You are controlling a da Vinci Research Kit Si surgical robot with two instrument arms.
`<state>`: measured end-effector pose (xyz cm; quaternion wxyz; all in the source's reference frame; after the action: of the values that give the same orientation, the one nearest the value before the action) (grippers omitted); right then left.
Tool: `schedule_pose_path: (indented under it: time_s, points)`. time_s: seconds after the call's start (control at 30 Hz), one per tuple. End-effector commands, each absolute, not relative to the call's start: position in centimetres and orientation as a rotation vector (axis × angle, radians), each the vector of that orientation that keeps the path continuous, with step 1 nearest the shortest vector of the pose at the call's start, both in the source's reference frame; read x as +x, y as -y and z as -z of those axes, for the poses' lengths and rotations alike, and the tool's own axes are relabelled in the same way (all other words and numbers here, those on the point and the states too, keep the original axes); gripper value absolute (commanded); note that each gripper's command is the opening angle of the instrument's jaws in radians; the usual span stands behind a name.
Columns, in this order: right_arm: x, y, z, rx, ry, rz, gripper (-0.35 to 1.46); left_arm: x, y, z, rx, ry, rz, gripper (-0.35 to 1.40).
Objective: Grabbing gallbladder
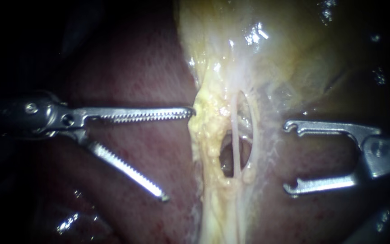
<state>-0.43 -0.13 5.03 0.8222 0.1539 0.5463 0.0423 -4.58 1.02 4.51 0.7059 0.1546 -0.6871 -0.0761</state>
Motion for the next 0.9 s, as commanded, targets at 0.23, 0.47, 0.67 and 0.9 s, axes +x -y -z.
schedule_pose_path:
  time_s: [0.23,0.47,0.67,0.9]
  points:
    - [-0.43,0.13,-5.03,0.327,-1.163,-0.09,0.59,-4.57,-1.02,-4.41,0.362,1.469,0.404,0.88]
    - [-0.44,0.13,-5.03,0.331,-1.162,-0.095,0.59,-4.61,-1.06,-4.32,0.377,1.392,0.586,0.74]
    - [-0.44,0.13,-5.03,0.331,-1.162,-0.095,0.59,-4.7,-1.09,-4.33,0.366,1.328,0.709,0.71]
    - [-0.44,0.13,-5.03,0.331,-1.162,-0.095,0.59,-4.81,-1.13,-4.34,0.342,1.262,0.844,0.59]
